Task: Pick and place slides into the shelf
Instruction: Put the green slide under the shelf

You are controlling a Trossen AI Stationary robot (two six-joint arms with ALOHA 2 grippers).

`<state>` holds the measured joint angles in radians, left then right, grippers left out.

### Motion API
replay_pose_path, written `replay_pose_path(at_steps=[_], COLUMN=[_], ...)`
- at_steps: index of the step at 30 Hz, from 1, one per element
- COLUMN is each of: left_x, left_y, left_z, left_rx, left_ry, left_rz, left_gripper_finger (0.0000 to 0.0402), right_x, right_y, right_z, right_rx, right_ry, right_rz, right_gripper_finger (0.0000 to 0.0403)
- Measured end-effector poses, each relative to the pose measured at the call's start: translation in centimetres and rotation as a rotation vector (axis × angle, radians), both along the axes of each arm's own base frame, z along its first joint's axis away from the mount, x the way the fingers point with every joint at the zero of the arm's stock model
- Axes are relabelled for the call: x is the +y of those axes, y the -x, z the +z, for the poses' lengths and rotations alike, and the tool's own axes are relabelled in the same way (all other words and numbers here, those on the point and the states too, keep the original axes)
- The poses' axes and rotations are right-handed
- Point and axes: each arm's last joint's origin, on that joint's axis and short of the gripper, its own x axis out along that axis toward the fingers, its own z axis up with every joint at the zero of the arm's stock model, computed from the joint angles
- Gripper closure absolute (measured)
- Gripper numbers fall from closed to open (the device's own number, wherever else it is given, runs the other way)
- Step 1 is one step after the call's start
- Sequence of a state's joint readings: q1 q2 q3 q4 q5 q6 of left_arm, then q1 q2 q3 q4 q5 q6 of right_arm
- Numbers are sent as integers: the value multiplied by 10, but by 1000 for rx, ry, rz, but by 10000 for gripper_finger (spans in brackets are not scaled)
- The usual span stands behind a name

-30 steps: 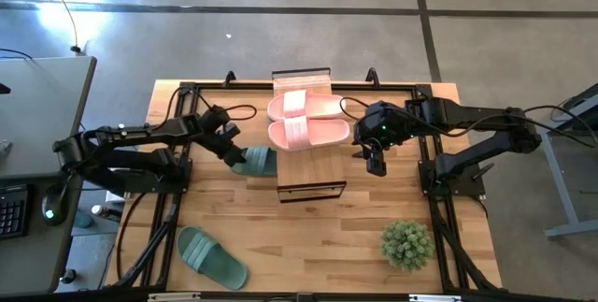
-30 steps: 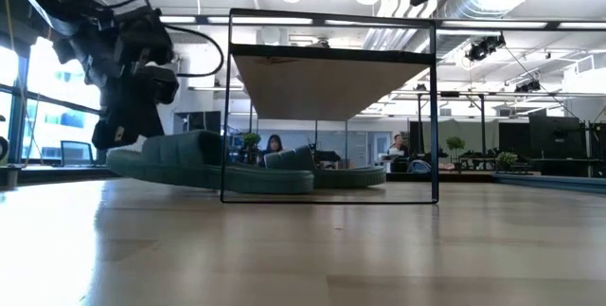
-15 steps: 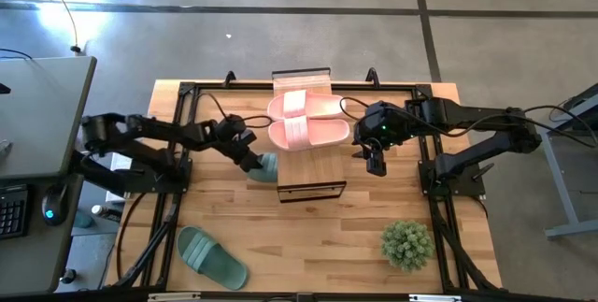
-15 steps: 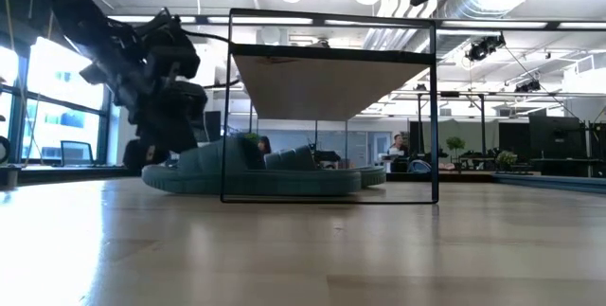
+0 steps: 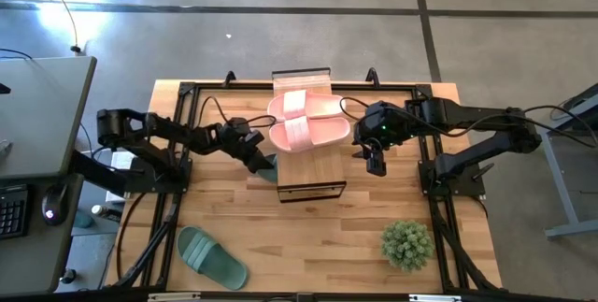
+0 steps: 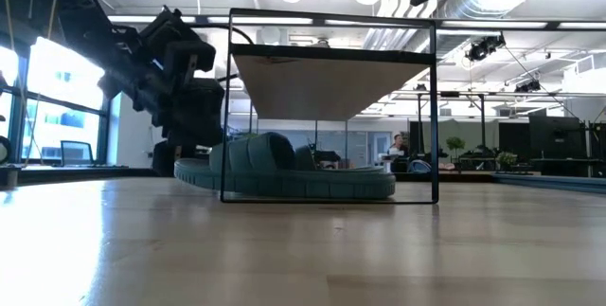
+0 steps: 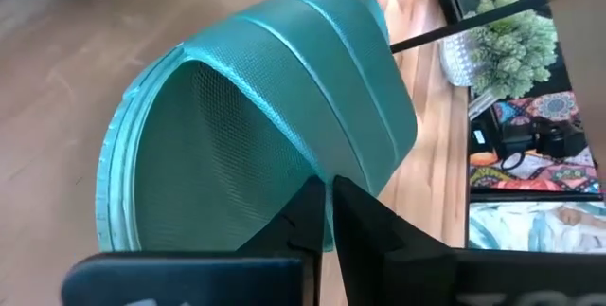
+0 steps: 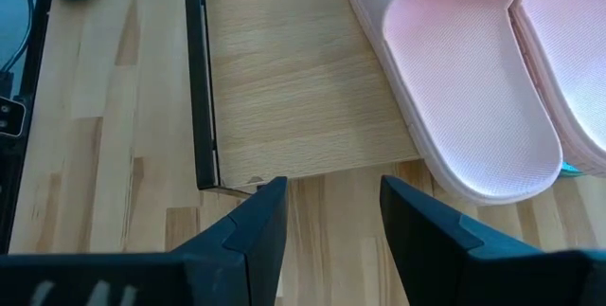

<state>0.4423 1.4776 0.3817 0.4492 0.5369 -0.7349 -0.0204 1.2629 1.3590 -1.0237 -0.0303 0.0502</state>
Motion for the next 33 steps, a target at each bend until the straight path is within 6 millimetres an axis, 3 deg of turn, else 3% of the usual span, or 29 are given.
replay_pose_path(at_steps=[14,21,25,28,33], left_x=[2,1,1,1,-3], left_y=[0,1,3,3,3], left_z=[0,12,20,23,19], left_rx=[-7,-53,-80,-98,-53], left_ry=[-94,-152,-179,-187,-179], left_rz=[-8,-14,-7,-7,-11], left_gripper_finger=[389,389,389,389,389], right_x=[-3,-5,-5,-4,0], right_y=[10,46,76,96,105], right_z=[1,25,32,9,-66], right_rx=[38,-87,-182,-217,-277], right_ry=[66,0,-16,-93,-316], right_rz=[-75,-118,-179,-230,-291], right_gripper_finger=[243,243,268,310,392])
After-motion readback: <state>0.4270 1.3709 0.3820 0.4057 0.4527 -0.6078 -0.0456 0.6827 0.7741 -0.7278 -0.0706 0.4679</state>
